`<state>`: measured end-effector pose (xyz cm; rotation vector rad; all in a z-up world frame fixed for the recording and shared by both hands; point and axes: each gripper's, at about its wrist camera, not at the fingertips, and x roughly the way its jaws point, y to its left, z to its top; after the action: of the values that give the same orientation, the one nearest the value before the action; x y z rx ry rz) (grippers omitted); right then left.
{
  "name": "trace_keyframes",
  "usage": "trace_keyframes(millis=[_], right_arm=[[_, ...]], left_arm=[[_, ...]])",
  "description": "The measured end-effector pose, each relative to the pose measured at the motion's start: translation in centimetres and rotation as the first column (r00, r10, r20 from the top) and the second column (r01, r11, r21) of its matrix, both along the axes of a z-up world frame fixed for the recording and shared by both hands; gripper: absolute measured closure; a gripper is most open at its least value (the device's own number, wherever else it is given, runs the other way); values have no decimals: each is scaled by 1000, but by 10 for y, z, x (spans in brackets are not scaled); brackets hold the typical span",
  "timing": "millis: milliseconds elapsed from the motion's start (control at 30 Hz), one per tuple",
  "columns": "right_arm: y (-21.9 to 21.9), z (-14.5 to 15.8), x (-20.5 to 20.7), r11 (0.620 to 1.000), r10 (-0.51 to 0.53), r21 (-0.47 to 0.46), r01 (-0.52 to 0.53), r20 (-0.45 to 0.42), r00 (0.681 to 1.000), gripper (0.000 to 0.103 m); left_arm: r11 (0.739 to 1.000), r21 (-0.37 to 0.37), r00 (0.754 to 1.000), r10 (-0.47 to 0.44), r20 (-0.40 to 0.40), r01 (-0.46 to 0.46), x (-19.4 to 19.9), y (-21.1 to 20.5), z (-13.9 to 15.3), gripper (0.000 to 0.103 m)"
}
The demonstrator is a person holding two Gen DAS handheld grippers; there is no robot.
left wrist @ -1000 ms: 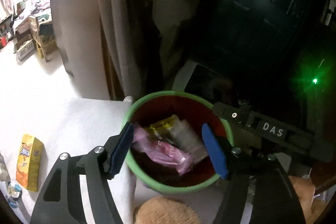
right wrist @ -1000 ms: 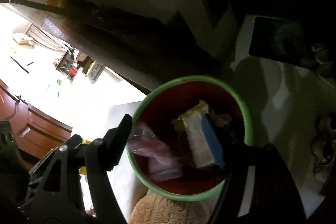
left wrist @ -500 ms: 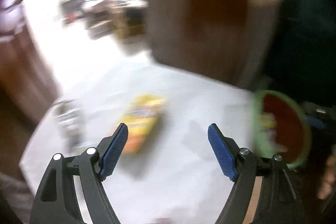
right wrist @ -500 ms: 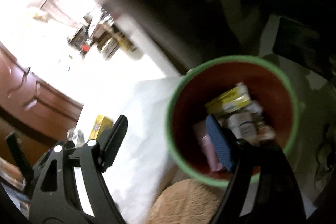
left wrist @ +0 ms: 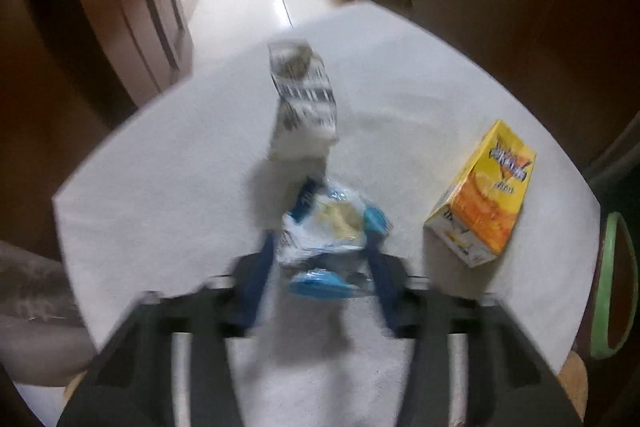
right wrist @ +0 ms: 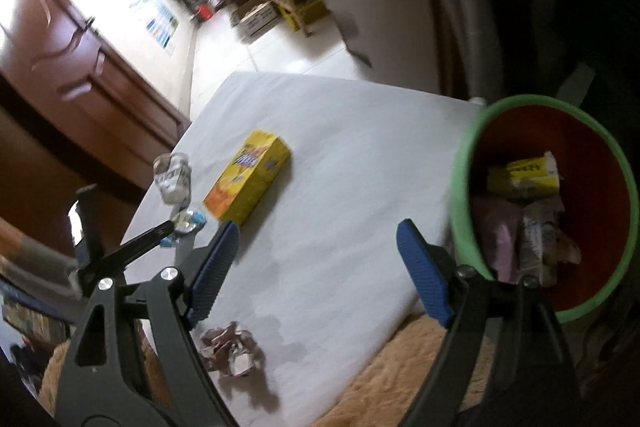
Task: Collect trash
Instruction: 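Grasp the blue snack wrapper with the left tool while the right tool reaches for the paper cup, then grasp the printed paper cup with the right tool and lift it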
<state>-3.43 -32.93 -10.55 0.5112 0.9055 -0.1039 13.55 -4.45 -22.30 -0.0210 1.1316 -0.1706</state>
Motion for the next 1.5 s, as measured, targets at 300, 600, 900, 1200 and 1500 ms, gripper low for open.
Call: trace_keyframes(millis=[300,600,900,1200,1500], right_arm=[[58,14,67,986,168,-8,-168,9,986,17],[176,-24,190,936,352,29,-351,-72,933,15],[251,-75,270,925,347,-81,-372,-225,911,15],[279,-77,261,861,460,-121,-494,-231,857,57],[228,-59,142,822,537,-104,-561,-191,822,57]], left_arm=[[991,-131,998,-19,58,27,-52,52,35,78],[987,-157,992,49,120,-30,-91,110,45,78],[976,-202,989,108,97,-87,-87,133,34,78],[978,-190,988,113,110,-91,-90,135,37,78],[979,-190,991,95,99,-75,-91,130,37,78]])
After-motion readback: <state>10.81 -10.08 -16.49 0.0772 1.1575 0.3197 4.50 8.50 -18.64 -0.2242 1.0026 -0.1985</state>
